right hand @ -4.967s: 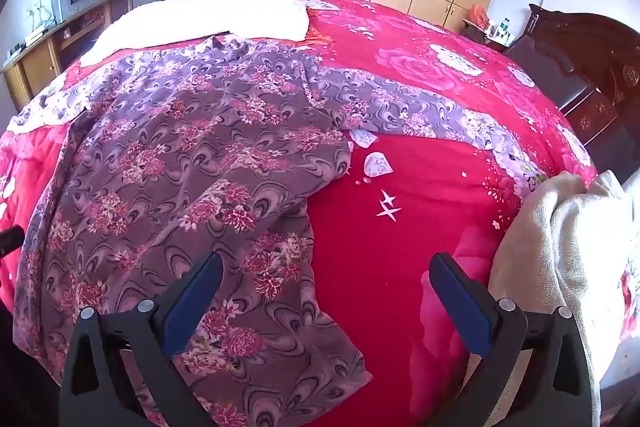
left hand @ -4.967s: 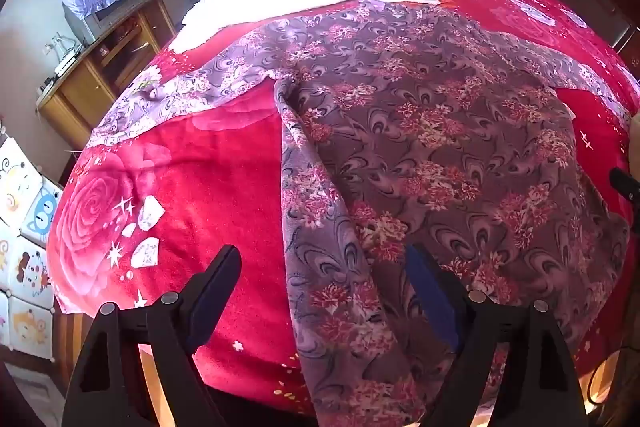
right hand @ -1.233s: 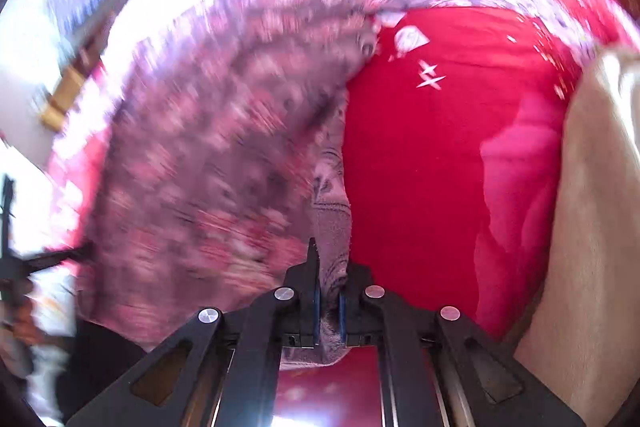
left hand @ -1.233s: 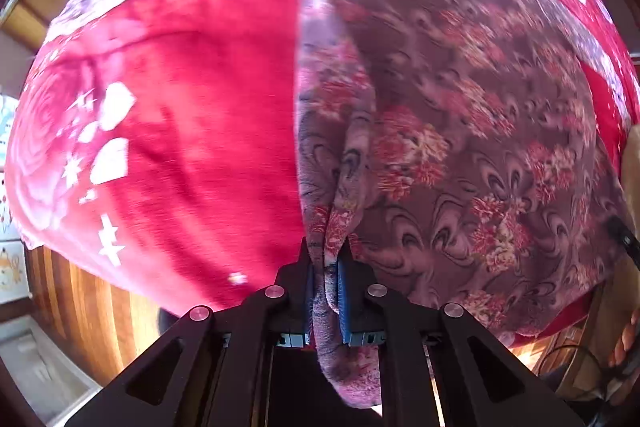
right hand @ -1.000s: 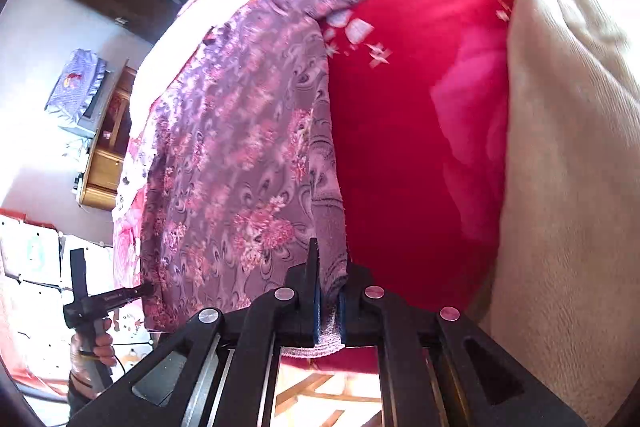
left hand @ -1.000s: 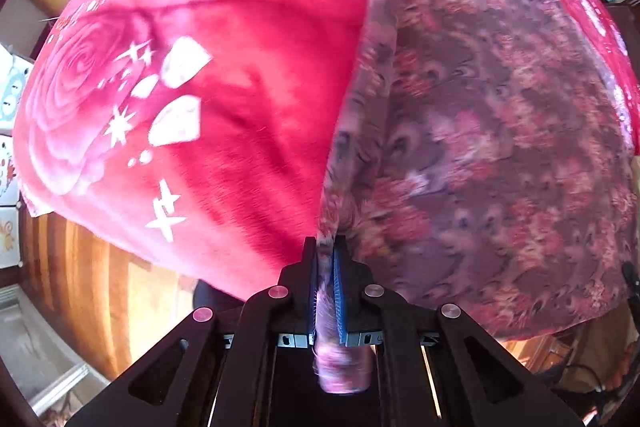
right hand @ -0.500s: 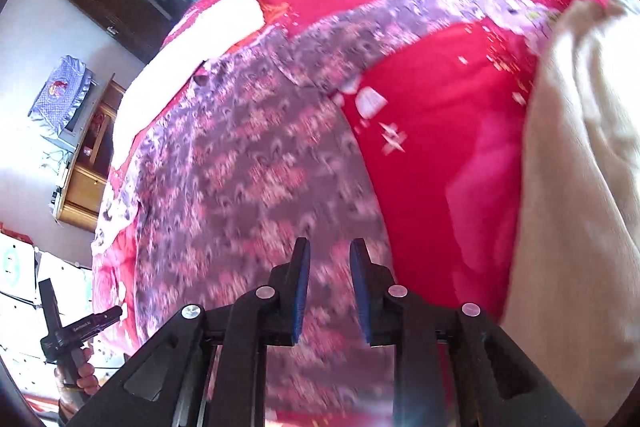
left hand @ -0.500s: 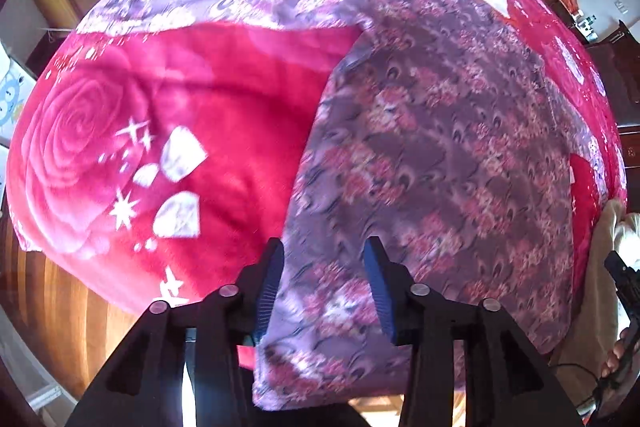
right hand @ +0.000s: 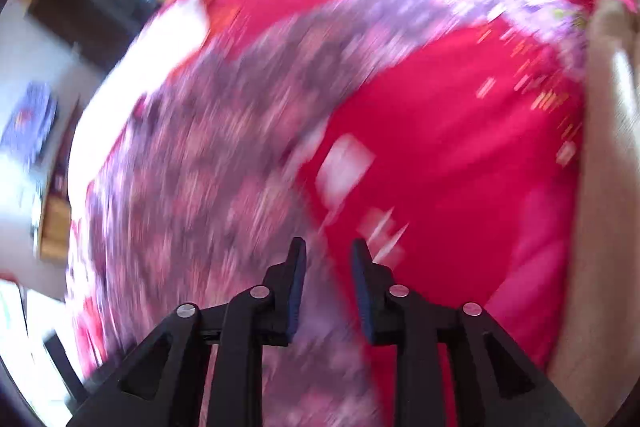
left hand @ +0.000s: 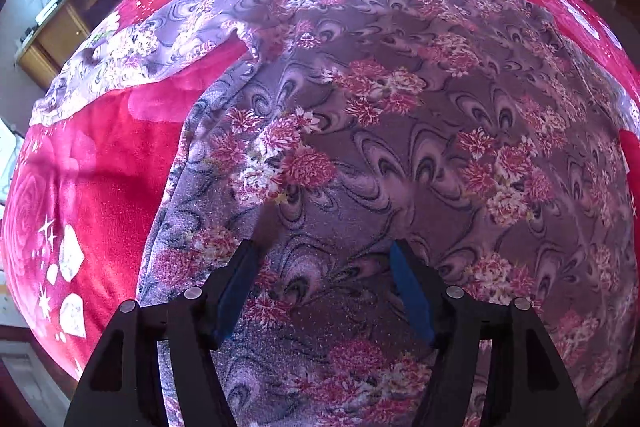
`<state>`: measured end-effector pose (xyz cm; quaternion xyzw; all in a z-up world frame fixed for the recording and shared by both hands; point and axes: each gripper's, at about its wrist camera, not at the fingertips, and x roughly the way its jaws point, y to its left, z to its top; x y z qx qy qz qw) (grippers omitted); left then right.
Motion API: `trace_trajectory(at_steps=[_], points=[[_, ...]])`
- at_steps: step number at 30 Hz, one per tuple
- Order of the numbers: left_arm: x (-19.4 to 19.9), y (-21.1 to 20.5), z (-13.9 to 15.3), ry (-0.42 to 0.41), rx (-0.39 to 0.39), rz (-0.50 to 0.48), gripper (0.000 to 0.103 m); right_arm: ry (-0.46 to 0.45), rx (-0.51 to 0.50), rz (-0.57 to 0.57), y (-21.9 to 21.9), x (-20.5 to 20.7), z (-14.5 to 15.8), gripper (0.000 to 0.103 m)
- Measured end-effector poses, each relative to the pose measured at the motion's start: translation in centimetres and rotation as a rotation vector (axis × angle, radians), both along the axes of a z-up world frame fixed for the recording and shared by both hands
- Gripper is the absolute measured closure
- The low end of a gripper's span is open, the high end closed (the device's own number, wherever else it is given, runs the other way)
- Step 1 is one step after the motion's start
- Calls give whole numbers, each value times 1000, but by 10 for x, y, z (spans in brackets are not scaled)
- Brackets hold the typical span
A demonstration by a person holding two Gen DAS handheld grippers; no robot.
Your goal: Fold small clothes
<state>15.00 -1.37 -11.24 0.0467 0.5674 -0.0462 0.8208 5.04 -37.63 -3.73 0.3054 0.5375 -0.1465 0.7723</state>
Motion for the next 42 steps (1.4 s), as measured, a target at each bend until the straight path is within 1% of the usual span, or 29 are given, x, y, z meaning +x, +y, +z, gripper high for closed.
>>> trace_trajectory(at_steps=[1,4,6,7,9,11,14,16,17,18,19,20,22,24,25,26,27,28,29,30,31,32,33,34,35,36,37,38,42], points=[[-1,0,-3,-9,-8,2,33,-10,-21,-63,-27,4,5,59],[-6,3,-7,-27,-37,6,28,-36,-60,-290,-120,11,13,46],[-10,4,-7,-50,-32,-10,23,-37,-41,-418,-172,13,8,45],[-14,9,0,-62,-22,-21,23,-36,-28,-470,-191,12,3,45],[-18,7,-1,-78,0,-40,21,-44,22,-537,-219,19,-13,44],[-18,5,-2,-74,6,-47,19,-56,64,-585,-238,28,-29,44],[-9,4,-2,-34,-1,-47,18,-124,99,-608,-247,43,-49,44],[0,3,2,-5,-12,-46,20,-133,112,-599,-248,57,-58,45],[5,2,5,0,-19,-45,26,-125,94,-591,-246,63,-61,48],[12,0,9,0,-30,-44,34,-132,70,-579,-247,65,-59,72],[22,-1,13,0,-41,-41,36,-140,44,-555,-245,70,-55,95],[31,-3,18,-4,-52,-34,37,-148,34,-530,-246,75,-49,96],[53,-4,28,-41,-77,-11,37,-183,-33,-528,-253,71,-30,96],[76,-7,38,-100,-70,17,37,-227,-103,-556,-268,64,-10,96],[85,-8,40,-122,-68,33,36,-232,-112,-573,-276,59,-8,96],[95,-8,40,-131,-71,55,35,-223,-106,-590,-283,55,-9,96],[105,-7,38,-124,-87,79,35,-184,-89,-595,-289,54,-18,96],[111,-5,32,-104,-96,106,35,-101,-66,-580,-296,64,-34,94],[118,-3,23,-63,-102,142,35,-35,-45,-571,-298,69,-48,89],[123,1,12,-10,-131,170,35,-18,-12,-582,-298,64,-57,89],[127,4,0,46,-164,198,35,-49,3,-608,-298,58,-59,84],[126,7,-6,43,-173,217,34,-100,24,-646,-298,50,-60,78],[122,6,-4,-3,-164,207,32,-138,59,-681,-298,42,-65,66],[120,3,-6,-7,-145,186,31,-154,90,-692,-299,39,-68,66],[118,0,-7,-9,-123,165,30,-155,95,-693,-299,38,-70,68],[116,-3,-8,-23,-102,146,29,-151,73,-676,-298,40,-67,72],[114,-5,-9,-27,-89,132,28,-143,49,-656,-297,41,-63,89],[113,-6,-11,-31,-81,124,27,-142,22,-633,-295,44,-58,93],[112,-5,-11,-32,-92,134,25,-212,-63,-553,-272,51,-23,93]])
